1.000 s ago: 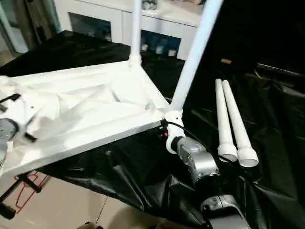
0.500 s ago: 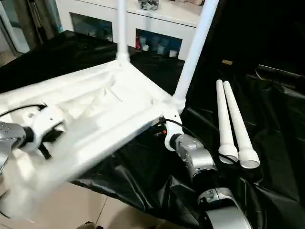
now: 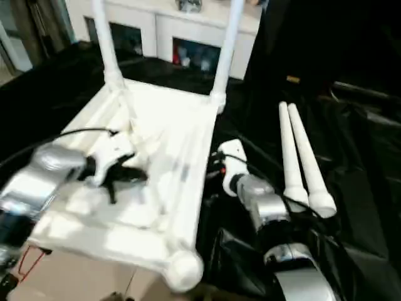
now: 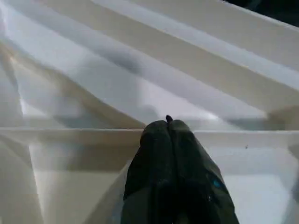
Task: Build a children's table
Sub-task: Rotate table base
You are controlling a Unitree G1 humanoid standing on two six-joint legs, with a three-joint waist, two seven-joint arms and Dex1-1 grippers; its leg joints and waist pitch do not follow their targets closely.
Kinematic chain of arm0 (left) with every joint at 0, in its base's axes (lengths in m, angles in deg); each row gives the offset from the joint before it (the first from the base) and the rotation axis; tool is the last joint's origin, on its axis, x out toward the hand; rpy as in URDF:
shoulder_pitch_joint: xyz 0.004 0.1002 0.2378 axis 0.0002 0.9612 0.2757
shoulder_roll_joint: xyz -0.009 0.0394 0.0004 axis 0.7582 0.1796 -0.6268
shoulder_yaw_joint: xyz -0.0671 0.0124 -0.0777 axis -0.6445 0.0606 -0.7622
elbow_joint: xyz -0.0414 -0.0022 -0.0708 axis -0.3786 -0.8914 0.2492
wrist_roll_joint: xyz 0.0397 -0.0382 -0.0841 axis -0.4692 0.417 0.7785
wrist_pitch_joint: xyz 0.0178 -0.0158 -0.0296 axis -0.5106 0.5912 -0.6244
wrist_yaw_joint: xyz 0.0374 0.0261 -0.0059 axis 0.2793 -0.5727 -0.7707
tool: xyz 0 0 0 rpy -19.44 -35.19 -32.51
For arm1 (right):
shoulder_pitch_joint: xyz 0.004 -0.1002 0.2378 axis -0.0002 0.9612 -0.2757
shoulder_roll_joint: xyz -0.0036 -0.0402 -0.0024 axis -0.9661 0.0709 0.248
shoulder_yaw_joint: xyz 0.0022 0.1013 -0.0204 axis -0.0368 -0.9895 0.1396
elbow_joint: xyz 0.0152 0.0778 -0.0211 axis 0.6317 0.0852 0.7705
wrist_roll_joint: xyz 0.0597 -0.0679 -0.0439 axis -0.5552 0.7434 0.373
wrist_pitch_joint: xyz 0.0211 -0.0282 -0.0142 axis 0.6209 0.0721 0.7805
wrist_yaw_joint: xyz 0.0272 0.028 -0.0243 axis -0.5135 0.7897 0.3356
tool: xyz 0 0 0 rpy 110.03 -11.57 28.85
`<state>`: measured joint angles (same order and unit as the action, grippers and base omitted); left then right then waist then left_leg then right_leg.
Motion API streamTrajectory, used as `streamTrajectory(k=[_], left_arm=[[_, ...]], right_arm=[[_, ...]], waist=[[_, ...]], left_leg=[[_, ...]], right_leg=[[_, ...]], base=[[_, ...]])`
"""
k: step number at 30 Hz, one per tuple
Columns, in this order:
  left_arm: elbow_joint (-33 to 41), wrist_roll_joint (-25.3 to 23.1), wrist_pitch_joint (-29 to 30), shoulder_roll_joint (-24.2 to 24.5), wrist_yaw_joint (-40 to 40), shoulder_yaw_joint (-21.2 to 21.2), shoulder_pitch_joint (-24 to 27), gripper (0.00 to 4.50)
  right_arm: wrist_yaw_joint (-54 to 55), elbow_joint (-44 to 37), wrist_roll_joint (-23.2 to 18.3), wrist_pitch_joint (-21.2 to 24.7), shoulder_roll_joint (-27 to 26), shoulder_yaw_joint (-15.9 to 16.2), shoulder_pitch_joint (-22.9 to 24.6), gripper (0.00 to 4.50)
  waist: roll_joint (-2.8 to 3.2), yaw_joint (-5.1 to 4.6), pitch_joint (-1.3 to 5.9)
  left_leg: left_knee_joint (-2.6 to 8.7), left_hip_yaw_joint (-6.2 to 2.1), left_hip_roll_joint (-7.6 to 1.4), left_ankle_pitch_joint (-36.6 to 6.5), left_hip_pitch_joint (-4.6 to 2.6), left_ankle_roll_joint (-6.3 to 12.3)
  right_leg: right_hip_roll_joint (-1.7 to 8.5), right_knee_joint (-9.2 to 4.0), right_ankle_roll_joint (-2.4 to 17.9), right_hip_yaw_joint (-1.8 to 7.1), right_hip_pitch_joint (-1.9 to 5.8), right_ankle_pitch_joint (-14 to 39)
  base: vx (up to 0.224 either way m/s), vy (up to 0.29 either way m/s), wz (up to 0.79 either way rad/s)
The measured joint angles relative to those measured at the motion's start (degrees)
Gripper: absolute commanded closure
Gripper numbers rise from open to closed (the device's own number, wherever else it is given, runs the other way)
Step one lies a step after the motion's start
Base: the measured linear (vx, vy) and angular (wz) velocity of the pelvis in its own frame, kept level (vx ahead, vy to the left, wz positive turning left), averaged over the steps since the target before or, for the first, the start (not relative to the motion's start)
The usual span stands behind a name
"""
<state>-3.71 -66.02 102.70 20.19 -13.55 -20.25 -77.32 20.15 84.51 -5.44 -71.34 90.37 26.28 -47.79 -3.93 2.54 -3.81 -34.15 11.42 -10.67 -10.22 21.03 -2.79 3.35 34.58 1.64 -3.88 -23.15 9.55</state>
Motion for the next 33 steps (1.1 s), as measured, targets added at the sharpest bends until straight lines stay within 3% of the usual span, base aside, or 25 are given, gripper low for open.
streamTrajectory(k=[5,10,15,19,23,27,29,33], left_arm=[[-12.22,-3.35,-7.26,-3.15,-4.93,2.22,-6.43,4.50],[-19.71,-4.93,-13.44,-5.82,-11.53,3.07,-9.28,4.50],[-21.77,-4.80,-15.65,-5.69,-13.61,1.38,-9.40,4.50],[-16.48,-0.82,-14.55,-2.80,-5.23,-0.15,-7.71,4.50],[-11.13,2.51,-13.64,0.47,1.75,-0.39,-5.87,4.50],[-0.56,7.69,-9.57,4.44,11.07,0.13,-1.09,4.50],[6.78,9.94,-7.36,7.37,15.97,1.79,2.61,4.50],[10.16,10.01,-6.64,8.71,19.62,5.69,5.97,4.50]], right_arm=[[-0.07,-0.30,0.03,-0.09,0.21,-0.18,0.06,4.43],[-0.22,-3.02,-0.04,-0.01,1.42,-0.37,0.32,4.43],[-5.21,-8.76,-0.33,0.13,4.98,-0.19,1.99,4.43],[-15.44,-18.17,-1.85,1.78,10.89,2.83,6.22,4.43],[-22.01,-24.30,-3.57,4.34,15.36,3.64,7.58,4.43],[-27.83,-30.39,-5.38,7.44,19.44,4.63,9.33,4.43],[-31.31,-34.82,-6.77,9.77,22.47,5.59,11.64,4.43],[-35.55,-40.52,-8.47,13.57,25.93,6.79,13.69,4.43]], waist=[[0.16,0.12,-0.02],[0.43,0.52,-0.06],[0.40,0.77,-0.06],[0.39,0.90,-0.07],[0.40,0.97,-0.08],[0.48,0.99,-0.12],[0.55,1.01,-0.15],[0.69,1.05,-0.23]], left_leg=[[-0.10,-0.04,0.00,0.01,-0.05,-0.01],[-0.15,-0.04,0.00,0.01,-0.04,-0.01],[-0.18,-0.06,-0.05,0.01,0.00,-0.01],[-0.16,-0.04,-0.07,-0.04,0.10,0.05],[-0.11,0.00,-0.08,-0.09,0.11,0.11],[-0.08,0.01,-0.08,-0.09,0.03,0.09],[-0.07,0.01,-0.08,-0.09,-0.05,0.09],[-0.09,0.01,-0.08,-0.08,-0.08,0.08]], right_leg=[[0.00,0.04,0.09,0.00,0.07,-0.07],[0.01,0.10,0.10,0.00,0.08,-0.09],[0.01,0.16,0.06,-0.06,0.03,-0.07],[0.01,0.15,-0.03,-0.06,-0.02,0.09],[0.01,0.15,0.01,-0.07,-0.05,0.18],[0.01,0.19,0.04,-0.06,-0.04,0.22],[0.01,0.19,0.00,-0.04,0.03,0.27],[0.01,0.21,-0.28,-0.04,0.06,0.43]], base=[[0.000,0.000,0.00],[0.000,0.000,0.00],[0.000,0.000,0.00],[0.000,0.000,0.00],[0.000,0.000,0.00],[0.000,0.000,0.00],[0.000,0.000,0.00],[0.000,0.000,0.00]])
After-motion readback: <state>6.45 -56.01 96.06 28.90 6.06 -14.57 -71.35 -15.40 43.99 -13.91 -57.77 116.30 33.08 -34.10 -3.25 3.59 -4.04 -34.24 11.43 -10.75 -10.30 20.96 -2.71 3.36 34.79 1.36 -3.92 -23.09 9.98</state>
